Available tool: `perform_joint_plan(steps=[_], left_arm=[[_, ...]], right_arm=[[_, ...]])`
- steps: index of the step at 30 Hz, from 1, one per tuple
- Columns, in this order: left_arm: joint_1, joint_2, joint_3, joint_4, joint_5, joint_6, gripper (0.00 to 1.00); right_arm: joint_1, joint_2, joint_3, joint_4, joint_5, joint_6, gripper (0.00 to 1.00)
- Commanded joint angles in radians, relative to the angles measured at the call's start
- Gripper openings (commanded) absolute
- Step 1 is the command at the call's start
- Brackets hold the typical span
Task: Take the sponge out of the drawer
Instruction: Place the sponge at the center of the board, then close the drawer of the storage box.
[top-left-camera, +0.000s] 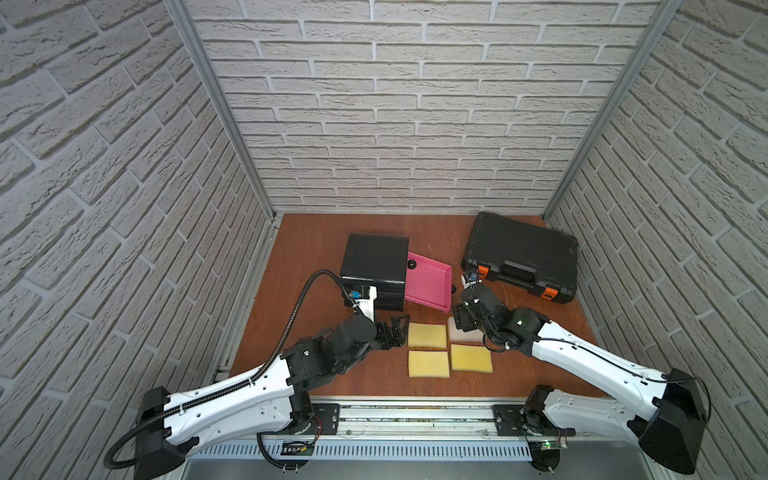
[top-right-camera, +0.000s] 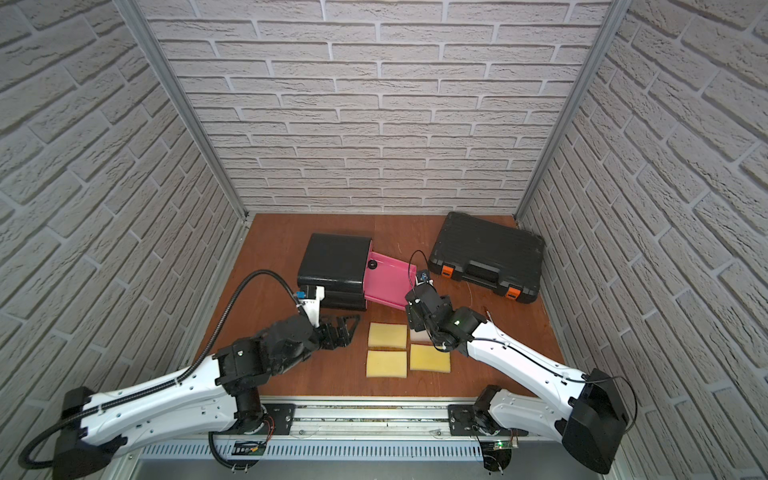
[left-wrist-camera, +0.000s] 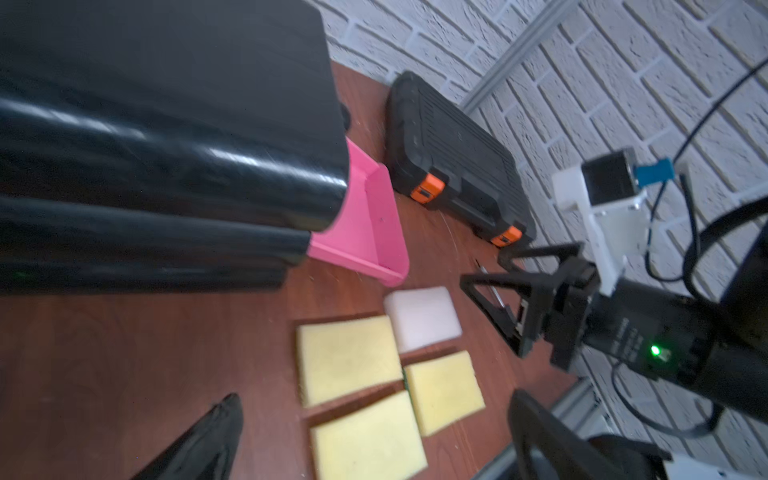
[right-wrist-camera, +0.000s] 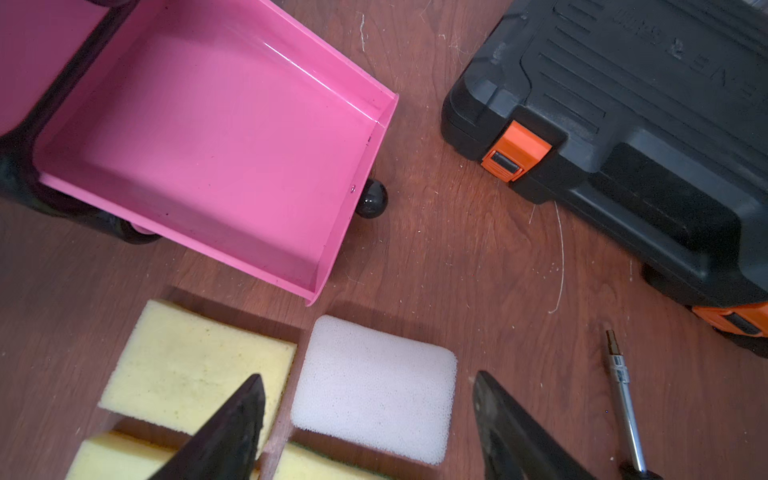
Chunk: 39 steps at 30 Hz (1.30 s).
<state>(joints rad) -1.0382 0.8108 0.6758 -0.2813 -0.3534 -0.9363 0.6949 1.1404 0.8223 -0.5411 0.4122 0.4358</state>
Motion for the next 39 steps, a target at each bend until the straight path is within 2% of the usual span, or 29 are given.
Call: perform_joint_plan(steps=[1, 5, 10, 12, 14, 23, 31, 34, 39], left_arm=[[0.105, -0.005, 0.062, -0.125, 0.055, 0.177, 0.98], [0.28, 0.038, 0.123, -0.125, 0.128, 0.267, 0.98], [0.497, 0.098, 0.12, -0.012, 0.342, 0.311, 0.98], [0.56, 0.123, 0.117, 0.019, 0.408, 0.314, 0.98], [0.603, 0.136, 0.109, 0.055, 0.466, 0.321, 0.98], [0.694, 0.192, 0.093, 0.17, 0.598, 0.34, 0.98], [0.702, 0.232, 0.082, 0.207, 0.637, 0.352, 0.98], [0.705, 0.236, 0.096, 0.169, 0.601, 0.374, 0.98], [0.707, 0.223, 0.108, 0.109, 0.522, 0.392, 0.98]], right_arm=[[-0.041, 0.037, 0.044, 0.071, -0.112, 0.021, 0.76], [-0.089, 0.132, 0.084, 0.062, -0.193, 0.069, 0.72], [-0.117, 0.252, 0.115, 0.093, -0.284, 0.104, 0.62], [-0.127, 0.282, 0.133, 0.088, -0.299, 0.111, 0.54], [-0.131, 0.298, 0.147, 0.071, -0.29, 0.115, 0.53], [-0.178, 0.375, 0.161, 0.091, -0.33, 0.122, 0.49], [-0.196, 0.463, 0.171, 0.151, -0.385, 0.116, 0.35], [-0.196, 0.483, 0.183, 0.152, -0.382, 0.111, 0.26], [-0.196, 0.476, 0.196, 0.134, -0.346, 0.106, 0.2]])
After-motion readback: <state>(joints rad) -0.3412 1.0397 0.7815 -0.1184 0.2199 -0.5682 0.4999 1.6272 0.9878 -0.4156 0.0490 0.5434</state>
